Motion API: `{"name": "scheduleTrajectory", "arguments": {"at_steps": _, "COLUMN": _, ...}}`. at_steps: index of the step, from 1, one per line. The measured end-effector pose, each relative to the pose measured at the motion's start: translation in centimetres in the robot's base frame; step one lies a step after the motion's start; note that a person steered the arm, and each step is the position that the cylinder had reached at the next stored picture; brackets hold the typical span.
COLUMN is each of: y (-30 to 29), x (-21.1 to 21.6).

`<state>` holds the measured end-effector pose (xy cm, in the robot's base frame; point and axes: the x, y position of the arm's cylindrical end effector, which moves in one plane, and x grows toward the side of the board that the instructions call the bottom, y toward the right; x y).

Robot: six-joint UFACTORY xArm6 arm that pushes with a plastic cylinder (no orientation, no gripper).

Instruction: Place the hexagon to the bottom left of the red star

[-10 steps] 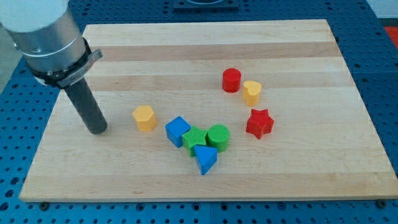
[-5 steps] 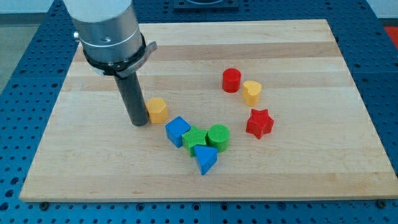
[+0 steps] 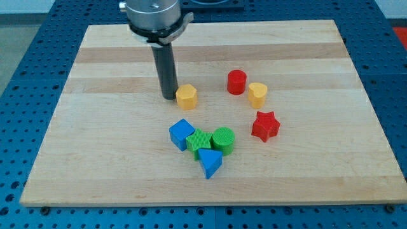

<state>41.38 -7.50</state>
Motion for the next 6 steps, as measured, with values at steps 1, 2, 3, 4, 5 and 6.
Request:
{"name": "scheduleTrajectory", "arguments": {"at_steps": 1, "y": 2.6, "x": 0.0}}
{"name": "scheduleTrajectory", "arguments": {"at_steps": 2, "y": 5.6, "x": 0.0}}
{"name": "scheduleTrajectory", "arguments": {"at_steps": 3, "y": 7.2, "x": 0.4}}
{"name": "scheduleTrajectory", "arguments": {"at_steps": 4, "y": 7.2, "x": 0.8}}
{"name": "scheduleTrajectory", "arguments": {"at_steps": 5, "y": 7.1, "x": 0.8}}
{"name": "scheduleTrajectory", "arguments": {"at_steps": 6, "y": 7.1, "x": 1.3}}
